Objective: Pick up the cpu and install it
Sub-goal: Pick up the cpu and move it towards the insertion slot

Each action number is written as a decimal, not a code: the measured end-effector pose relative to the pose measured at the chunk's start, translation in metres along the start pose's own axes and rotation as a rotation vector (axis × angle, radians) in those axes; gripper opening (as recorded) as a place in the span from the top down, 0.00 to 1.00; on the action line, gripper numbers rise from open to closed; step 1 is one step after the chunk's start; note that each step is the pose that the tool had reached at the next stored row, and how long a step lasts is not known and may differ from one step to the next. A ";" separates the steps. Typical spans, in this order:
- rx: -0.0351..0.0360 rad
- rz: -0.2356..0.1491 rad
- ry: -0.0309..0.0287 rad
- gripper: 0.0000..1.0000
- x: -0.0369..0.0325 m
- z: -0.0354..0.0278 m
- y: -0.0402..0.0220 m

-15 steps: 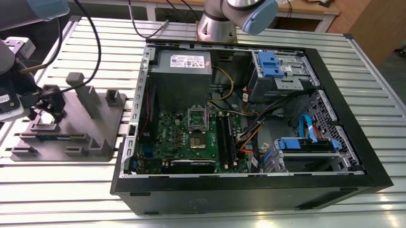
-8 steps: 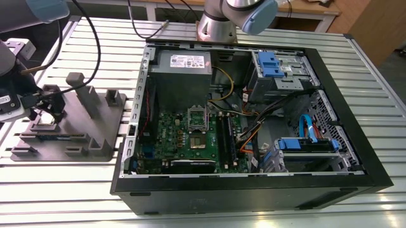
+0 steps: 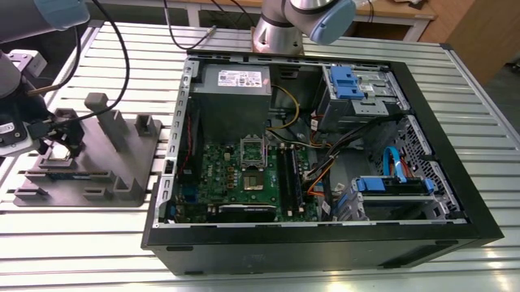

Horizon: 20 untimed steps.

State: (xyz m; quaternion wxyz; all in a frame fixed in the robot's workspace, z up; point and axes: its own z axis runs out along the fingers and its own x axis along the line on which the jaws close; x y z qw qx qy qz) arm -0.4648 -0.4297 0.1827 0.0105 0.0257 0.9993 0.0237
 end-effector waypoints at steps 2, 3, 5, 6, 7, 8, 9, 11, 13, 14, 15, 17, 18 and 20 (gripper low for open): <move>-0.0001 0.000 0.0000 0.32 -0.0002 0.0001 0.0000; 0.0001 0.000 0.0002 0.32 -0.0002 0.0002 -0.0001; 0.0000 -0.001 0.0001 0.32 -0.0002 0.0012 -0.0001; 0.0001 -0.001 0.0002 0.32 -0.0002 0.0014 -0.0002; 0.0001 -0.001 0.0003 0.32 -0.0002 0.0014 -0.0002; 0.0001 -0.003 0.0003 0.32 -0.0002 0.0014 -0.0002; 0.0000 -0.006 0.0005 0.32 -0.0001 0.0014 -0.0001; -0.0002 -0.016 0.0009 0.32 -0.0001 0.0015 -0.0001; -0.0005 -0.025 0.0012 0.32 -0.0001 0.0016 -0.0002; -0.0006 -0.030 0.0014 0.32 -0.0002 0.0016 -0.0004; -0.0006 -0.034 0.0018 0.32 -0.0002 0.0015 -0.0007; -0.0008 -0.043 0.0022 0.32 -0.0002 0.0014 -0.0015; -0.0008 -0.045 0.0023 0.32 -0.0002 0.0014 -0.0017; -0.0009 -0.046 0.0023 0.32 -0.0002 0.0014 -0.0017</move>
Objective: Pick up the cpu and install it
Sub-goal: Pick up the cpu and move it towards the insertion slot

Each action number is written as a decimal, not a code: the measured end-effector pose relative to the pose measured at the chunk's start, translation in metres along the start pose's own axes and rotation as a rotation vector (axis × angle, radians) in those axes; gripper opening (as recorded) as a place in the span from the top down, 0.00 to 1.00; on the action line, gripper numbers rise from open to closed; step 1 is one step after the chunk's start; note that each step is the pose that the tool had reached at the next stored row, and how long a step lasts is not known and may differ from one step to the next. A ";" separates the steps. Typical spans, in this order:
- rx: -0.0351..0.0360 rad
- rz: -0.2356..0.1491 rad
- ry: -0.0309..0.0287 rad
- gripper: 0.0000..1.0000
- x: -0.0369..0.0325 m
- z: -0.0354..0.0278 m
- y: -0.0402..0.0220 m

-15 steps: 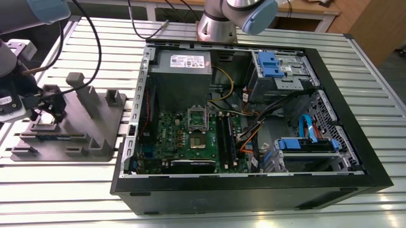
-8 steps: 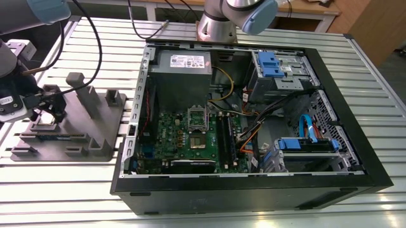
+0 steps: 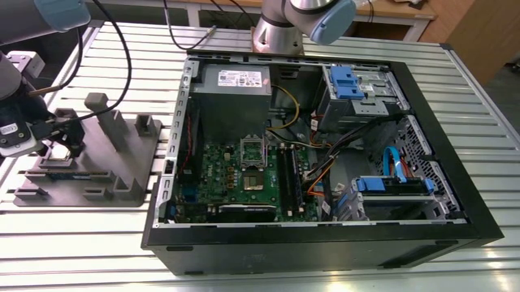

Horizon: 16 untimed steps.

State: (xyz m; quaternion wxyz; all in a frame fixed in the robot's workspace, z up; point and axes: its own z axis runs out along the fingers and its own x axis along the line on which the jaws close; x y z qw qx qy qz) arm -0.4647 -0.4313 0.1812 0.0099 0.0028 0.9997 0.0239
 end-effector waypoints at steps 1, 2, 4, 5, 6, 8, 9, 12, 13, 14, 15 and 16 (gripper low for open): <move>0.0000 0.000 0.0000 0.32 0.0000 0.0001 -0.0001; 0.0000 0.000 0.0000 0.32 0.0000 0.0000 -0.0001; 0.0000 0.000 0.0000 0.32 0.0000 0.0000 -0.0001; 0.0000 0.000 0.0000 0.32 0.0000 0.0001 -0.0001; 0.0000 0.000 0.0000 0.32 0.0000 0.0001 -0.0001; 0.0000 0.000 0.0000 0.32 0.0000 0.0001 -0.0001; 0.0000 0.000 0.0000 0.32 0.0000 0.0001 -0.0001; 0.0000 0.000 0.0000 0.34 0.0000 0.0001 -0.0001; 0.0000 0.000 0.0000 0.34 0.0000 0.0001 -0.0001; 0.0000 0.000 0.0001 0.40 0.0000 0.0001 -0.0001; 0.0000 0.000 0.0000 0.40 0.0000 0.0001 -0.0001; 0.0000 0.000 0.0001 0.40 0.0000 0.0001 -0.0001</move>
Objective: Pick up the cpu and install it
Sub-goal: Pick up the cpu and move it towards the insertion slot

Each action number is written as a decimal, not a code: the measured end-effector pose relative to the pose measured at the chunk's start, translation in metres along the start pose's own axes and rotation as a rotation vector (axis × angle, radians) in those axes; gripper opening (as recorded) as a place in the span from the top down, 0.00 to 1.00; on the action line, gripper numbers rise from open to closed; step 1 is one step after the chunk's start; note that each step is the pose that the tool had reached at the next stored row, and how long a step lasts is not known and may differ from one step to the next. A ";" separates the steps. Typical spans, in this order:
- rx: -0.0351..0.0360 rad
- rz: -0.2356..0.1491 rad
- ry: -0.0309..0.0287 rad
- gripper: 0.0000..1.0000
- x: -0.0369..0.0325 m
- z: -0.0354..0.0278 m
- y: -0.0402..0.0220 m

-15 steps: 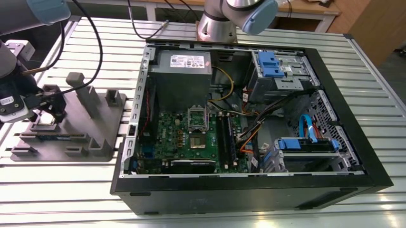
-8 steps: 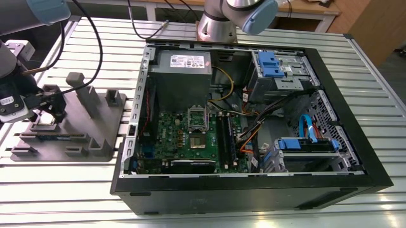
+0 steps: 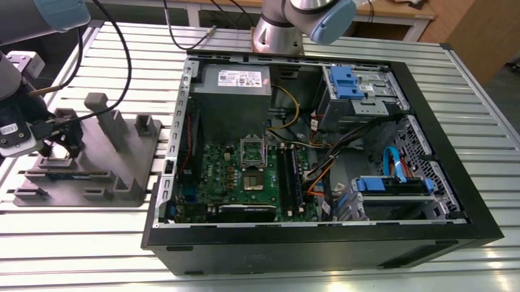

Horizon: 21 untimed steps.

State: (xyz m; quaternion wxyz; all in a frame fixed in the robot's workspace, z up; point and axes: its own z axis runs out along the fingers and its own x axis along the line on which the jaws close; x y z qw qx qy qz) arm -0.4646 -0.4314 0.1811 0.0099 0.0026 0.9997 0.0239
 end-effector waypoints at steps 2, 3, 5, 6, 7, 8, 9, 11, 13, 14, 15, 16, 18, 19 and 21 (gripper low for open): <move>0.0000 0.000 0.0000 0.40 0.0000 0.0000 0.0000; 0.0000 0.000 0.0000 0.40 0.0000 -0.0004 0.0000; 0.0000 0.000 0.0000 0.40 0.0000 -0.0019 0.0001; -0.0001 0.000 -0.0001 0.40 -0.0001 -0.0021 0.0001; -0.0001 0.000 -0.0003 0.40 -0.0001 -0.0021 0.0001; -0.0002 0.000 -0.0002 0.40 -0.0001 -0.0022 0.0001; 0.0000 0.000 0.0001 0.40 0.0000 -0.0023 -0.0001; 0.0001 0.000 0.0000 0.40 0.0002 -0.0024 -0.0007; 0.0001 0.000 0.0000 0.40 0.0002 -0.0024 -0.0015; 0.0000 0.000 -0.0002 0.40 0.0002 -0.0023 -0.0021; 0.0000 0.000 -0.0002 0.40 0.0003 -0.0024 -0.0026; 0.0001 0.000 0.0000 0.40 0.0003 -0.0025 -0.0032; 0.0000 0.000 -0.0001 0.40 0.0003 -0.0025 -0.0033; 0.0000 0.000 -0.0002 0.40 0.0003 -0.0024 -0.0034; -0.0001 0.000 -0.0003 0.40 0.0003 -0.0021 -0.0035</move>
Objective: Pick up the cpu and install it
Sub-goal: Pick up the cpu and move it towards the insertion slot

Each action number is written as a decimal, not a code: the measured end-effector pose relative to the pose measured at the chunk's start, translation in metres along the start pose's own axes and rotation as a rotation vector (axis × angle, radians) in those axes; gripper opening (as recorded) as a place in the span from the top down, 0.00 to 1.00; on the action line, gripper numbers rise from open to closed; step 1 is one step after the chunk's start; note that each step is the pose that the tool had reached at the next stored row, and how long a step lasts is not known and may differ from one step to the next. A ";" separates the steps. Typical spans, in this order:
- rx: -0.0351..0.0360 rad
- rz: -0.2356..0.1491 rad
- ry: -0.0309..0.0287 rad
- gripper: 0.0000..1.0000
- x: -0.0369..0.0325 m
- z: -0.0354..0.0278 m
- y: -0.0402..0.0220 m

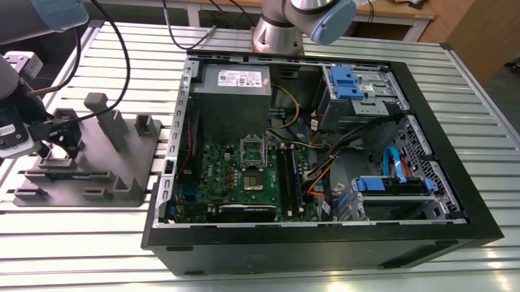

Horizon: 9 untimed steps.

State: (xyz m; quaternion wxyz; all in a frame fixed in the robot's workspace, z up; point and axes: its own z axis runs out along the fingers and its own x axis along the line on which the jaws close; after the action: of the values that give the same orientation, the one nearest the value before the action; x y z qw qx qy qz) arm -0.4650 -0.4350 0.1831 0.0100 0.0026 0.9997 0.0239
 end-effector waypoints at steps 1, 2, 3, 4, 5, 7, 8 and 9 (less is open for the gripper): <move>0.0001 0.000 0.0001 0.40 0.0000 0.0000 0.0000; 0.0001 0.000 0.0001 0.40 0.0000 0.0000 0.0000; 0.0002 0.000 0.0002 0.40 0.0000 0.0000 0.0000; 0.0002 0.000 0.0002 0.40 0.0000 0.0001 0.0000; 0.0002 0.000 0.0002 0.40 0.0000 0.0000 0.0000; 0.0000 0.000 0.0000 0.40 0.0000 -0.0001 0.0000; 0.0001 0.000 0.0000 0.40 -0.0001 -0.0004 0.0001; 0.0001 0.000 0.0001 0.40 0.0000 -0.0006 0.0001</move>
State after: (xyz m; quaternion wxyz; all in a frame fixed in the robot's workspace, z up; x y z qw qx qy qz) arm -0.4649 -0.4350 0.1837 0.0099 0.0026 0.9997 0.0239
